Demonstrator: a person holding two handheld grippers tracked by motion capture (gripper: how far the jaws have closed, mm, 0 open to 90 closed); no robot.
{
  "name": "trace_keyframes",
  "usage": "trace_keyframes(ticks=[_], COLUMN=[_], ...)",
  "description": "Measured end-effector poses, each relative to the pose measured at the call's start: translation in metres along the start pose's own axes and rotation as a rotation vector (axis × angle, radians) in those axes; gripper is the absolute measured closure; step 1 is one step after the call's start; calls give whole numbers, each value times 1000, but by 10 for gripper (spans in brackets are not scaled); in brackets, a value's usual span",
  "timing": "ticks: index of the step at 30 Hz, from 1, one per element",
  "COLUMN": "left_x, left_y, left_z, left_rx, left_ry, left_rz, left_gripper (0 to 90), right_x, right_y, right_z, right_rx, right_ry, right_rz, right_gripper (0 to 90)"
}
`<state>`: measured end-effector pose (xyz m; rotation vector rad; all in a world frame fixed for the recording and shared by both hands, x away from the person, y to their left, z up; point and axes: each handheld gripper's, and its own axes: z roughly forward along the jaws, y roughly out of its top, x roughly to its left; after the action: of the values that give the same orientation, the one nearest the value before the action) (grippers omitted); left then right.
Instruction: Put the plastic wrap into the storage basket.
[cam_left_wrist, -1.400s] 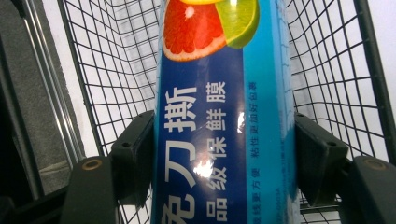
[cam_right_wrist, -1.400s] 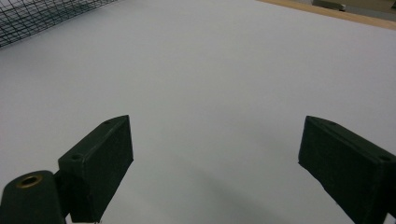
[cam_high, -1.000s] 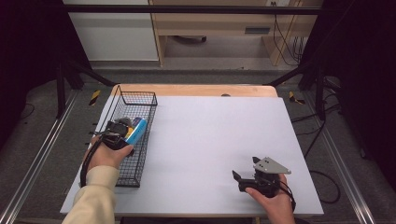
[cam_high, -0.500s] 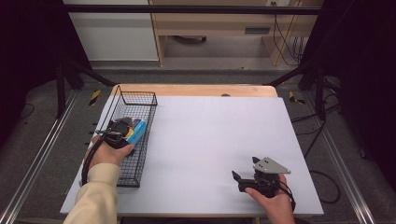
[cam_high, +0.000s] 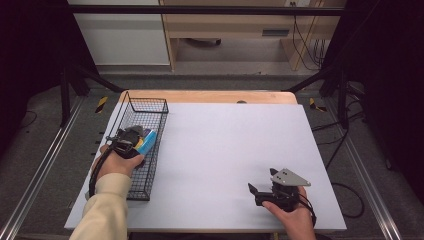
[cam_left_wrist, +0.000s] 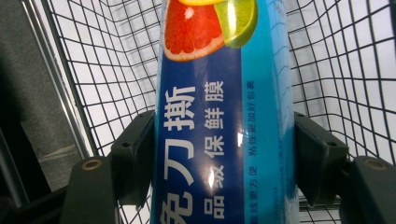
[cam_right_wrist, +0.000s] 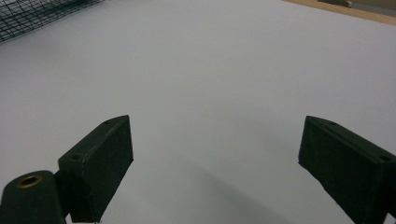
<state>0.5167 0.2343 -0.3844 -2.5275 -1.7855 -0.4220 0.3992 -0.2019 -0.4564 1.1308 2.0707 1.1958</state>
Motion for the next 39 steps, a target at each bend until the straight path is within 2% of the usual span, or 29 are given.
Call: trace_keyframes(ticks=[27,33,39], left_x=[-1,-1,-3], left_y=[-1,-1,-5], left_z=[0,-2,-8], left_rx=[-8,-33,-97], left_ry=[9,12,35], left_rz=[1,4,19], left_gripper=[312,254,174], right_x=[1,1,1], right_y=[0,0,0], right_z=[1,1,1], right_rx=[8,8,9], right_ry=[9,10,8], right_rz=[-8,-8,-6], right_gripper=[103,102,102])
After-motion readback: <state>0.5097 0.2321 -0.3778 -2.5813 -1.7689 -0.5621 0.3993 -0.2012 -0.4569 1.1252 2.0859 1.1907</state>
